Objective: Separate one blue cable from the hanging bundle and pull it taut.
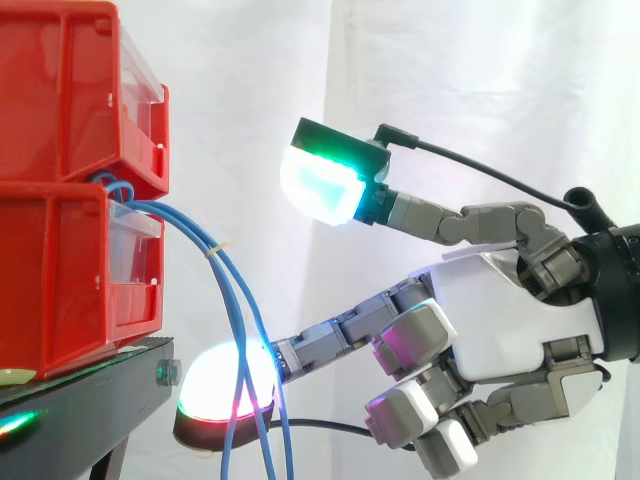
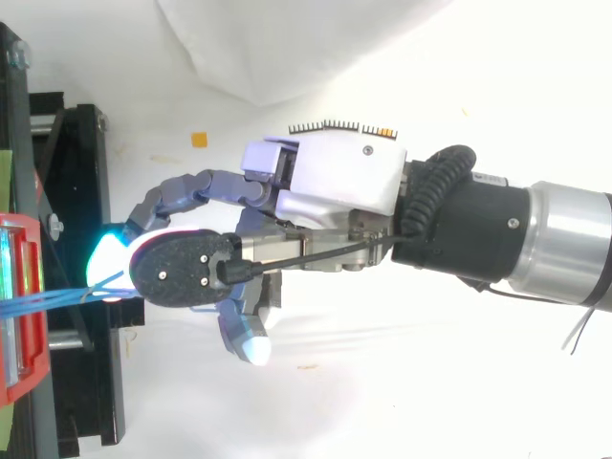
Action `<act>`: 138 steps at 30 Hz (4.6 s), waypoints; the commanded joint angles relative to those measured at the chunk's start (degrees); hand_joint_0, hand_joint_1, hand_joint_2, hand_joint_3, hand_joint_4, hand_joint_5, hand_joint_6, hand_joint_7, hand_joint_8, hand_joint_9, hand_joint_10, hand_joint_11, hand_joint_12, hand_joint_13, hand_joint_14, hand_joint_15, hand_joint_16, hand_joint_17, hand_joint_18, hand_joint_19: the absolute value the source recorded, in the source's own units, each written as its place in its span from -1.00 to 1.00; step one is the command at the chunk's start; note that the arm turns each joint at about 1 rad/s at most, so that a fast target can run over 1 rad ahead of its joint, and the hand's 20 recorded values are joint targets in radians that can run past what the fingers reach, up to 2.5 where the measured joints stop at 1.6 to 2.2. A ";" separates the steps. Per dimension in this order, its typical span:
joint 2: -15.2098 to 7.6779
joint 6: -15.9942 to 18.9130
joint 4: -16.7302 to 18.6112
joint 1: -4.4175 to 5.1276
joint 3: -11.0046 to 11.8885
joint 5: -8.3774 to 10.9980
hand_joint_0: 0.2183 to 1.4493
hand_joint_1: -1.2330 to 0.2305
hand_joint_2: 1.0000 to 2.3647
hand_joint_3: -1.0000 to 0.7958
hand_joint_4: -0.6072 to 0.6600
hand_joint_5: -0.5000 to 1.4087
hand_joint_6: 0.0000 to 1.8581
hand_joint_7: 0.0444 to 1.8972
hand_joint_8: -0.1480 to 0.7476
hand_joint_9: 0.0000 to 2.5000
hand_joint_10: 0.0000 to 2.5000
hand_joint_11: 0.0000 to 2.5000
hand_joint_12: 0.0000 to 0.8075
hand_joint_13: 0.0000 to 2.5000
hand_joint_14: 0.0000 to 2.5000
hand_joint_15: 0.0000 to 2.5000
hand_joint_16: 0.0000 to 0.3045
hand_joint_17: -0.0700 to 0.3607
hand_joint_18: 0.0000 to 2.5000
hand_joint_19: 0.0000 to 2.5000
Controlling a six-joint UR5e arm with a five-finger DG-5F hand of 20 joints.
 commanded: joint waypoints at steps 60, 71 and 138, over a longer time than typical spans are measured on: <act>0.92 -5.75 -2.81 2.14 3.94 4.65 -0.76 0.14 -1.00 -0.44 0.35 -0.64 -0.46 -0.25 0.08 0.26 -0.97 -0.36 0.05 0.09 -0.98 -0.38 -0.35 0.36 0.05 -0.59; 0.92 -6.01 -0.34 3.72 1.48 7.64 -0.76 0.14 -1.00 -0.44 0.35 -0.64 -0.46 -0.24 0.08 0.26 -0.97 -0.36 0.04 0.08 -0.98 -0.37 -0.35 0.35 0.04 -0.59; 0.92 0.75 -0.70 3.72 2.89 3.78 -0.76 0.03 -1.00 -0.44 0.40 -0.61 -0.46 -0.11 0.07 0.46 -0.96 0.16 0.15 0.32 -0.98 -0.09 -0.35 0.36 0.48 -0.52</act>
